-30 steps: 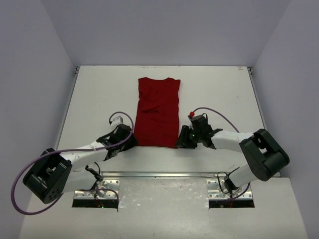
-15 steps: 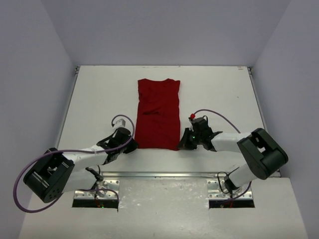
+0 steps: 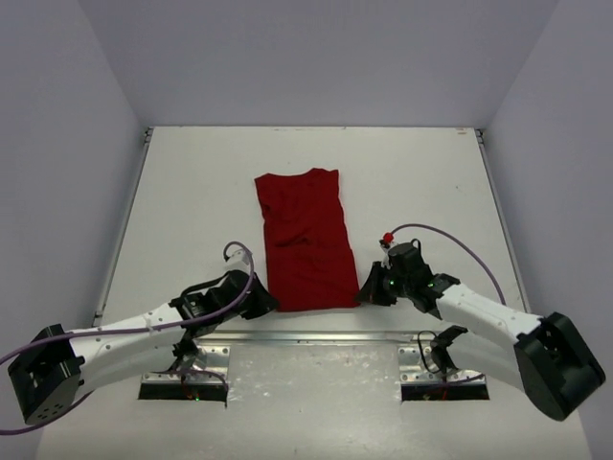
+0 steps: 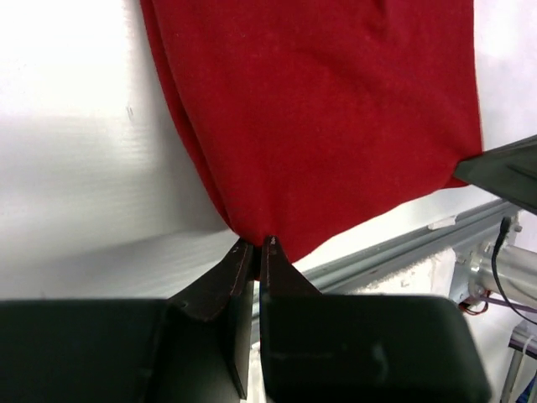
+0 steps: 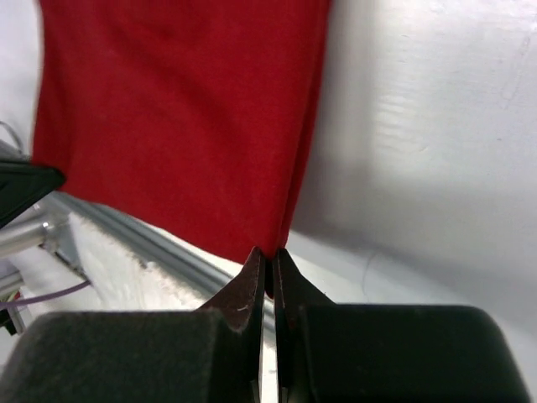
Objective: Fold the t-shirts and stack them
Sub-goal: Grab one side of the 2/3 rectangular tshirt with both arms, then fold the long partially folded tshirt into a neat square
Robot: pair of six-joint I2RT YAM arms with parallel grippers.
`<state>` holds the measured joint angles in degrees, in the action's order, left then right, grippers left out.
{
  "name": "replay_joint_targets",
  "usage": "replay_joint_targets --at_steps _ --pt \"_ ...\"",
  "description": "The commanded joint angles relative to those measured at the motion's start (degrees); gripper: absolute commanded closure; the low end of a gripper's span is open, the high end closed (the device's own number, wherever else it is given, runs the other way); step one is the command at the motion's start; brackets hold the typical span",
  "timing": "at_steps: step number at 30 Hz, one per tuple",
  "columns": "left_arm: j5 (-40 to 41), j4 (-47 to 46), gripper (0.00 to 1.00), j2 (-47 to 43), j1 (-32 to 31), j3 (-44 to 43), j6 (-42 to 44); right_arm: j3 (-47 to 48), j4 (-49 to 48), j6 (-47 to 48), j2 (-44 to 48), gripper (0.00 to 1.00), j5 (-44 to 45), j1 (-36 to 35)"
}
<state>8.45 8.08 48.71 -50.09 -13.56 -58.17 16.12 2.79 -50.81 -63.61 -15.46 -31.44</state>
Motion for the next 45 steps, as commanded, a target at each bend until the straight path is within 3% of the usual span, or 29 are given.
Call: replay_joint_targets --at_steps 1,7,21,25,28,45 --pt "1.39 4.66 0.99 -3.96 -0.98 -2.95 -2.3 2.42 8.6 0.27 8.49 0.99 0.61 -0.46" --pt "6.13 13.53 1.0 -6.09 -1.07 -13.56 0.69 11.82 19.88 3.69 12.47 0.99 3.07 -0.46" --pt "18.97 23.74 1.0 4.99 -0.19 -35.74 5.96 37.29 29.99 10.37 -0.26 0.99 7.82 0.15" --pt "14.95 20.24 1.0 5.78 6.55 -37.15 8.77 41.53 30.61 11.43 -4.32 0.99 7.99 0.77" --pt "7.14 17.08 1.0 6.74 12.97 -36.89 11.32 44.51 30.52 11.96 -7.13 0.99 7.73 1.47" --pt "-3.0 10.56 1.0 21.42 27.22 -45.23 17.04 62.62 33.25 15.83 -26.82 0.99 0.79 9.03"
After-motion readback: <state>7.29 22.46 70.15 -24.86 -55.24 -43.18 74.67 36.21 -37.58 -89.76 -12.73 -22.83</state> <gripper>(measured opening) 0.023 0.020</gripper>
